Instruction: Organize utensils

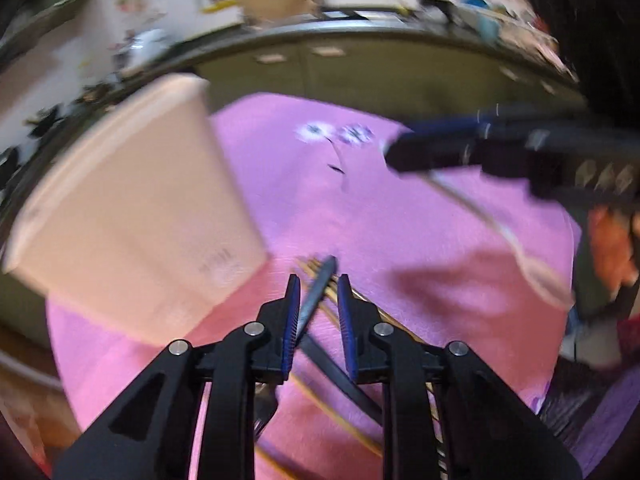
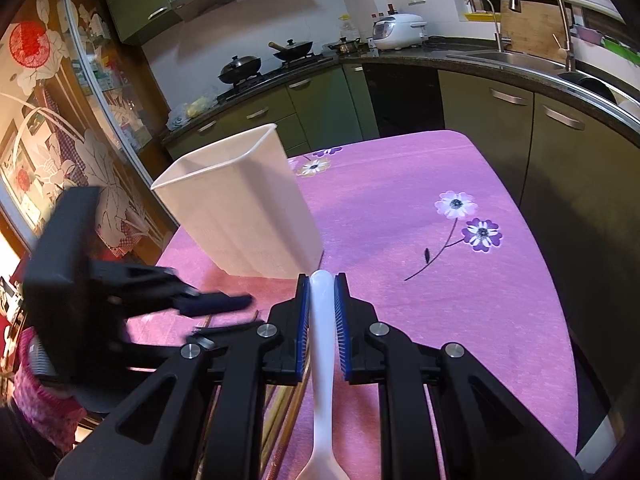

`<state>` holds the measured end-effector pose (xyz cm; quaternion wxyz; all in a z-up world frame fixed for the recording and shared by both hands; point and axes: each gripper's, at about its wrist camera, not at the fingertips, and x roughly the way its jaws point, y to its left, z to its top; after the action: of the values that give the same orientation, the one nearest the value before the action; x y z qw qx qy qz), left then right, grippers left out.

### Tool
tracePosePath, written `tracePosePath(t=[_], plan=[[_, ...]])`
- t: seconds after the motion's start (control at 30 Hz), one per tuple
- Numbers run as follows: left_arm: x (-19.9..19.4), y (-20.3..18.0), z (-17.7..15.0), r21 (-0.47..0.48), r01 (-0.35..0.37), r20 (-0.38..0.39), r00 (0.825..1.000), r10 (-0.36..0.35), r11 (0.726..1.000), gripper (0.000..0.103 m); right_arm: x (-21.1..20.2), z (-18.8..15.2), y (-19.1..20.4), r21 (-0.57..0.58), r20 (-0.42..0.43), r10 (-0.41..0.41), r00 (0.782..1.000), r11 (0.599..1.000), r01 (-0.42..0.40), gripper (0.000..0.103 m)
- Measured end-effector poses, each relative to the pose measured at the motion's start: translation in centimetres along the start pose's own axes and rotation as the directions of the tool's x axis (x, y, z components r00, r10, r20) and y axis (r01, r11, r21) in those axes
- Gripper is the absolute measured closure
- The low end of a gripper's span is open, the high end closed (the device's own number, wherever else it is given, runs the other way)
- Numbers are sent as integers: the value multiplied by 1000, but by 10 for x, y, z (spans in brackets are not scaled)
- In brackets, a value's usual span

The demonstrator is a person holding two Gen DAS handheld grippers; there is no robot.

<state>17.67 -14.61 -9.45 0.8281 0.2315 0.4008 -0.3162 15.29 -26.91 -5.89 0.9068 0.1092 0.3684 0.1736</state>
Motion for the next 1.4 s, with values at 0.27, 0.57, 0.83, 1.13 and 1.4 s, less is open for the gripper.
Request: tracePosePath(t=[0.27,0.57,0.83,1.13,1.4], plan=[[40,-2,7,77,42,-56,998,-38,996,84,1,-1,-10,19,-8,-13,1000,1000,13,90],[57,-4,10,97,78,-78,994,-71,992,84,0,-1,-9,20,-8,-24,1000,1000,24,90],[55,-7,11,117,87,-78,994,-79,989,103,-5,0,-11,26,2,-35,999,999,35,90],[37,0,9,60,82,-60,995,-79,995,103,-10,0,-4,13,11,-35,999,999,35,90],[47,-1,3,26,16,-107,994,-13,1000,78,-8,-2,-4,13,5,-27,1000,1000,27,90]])
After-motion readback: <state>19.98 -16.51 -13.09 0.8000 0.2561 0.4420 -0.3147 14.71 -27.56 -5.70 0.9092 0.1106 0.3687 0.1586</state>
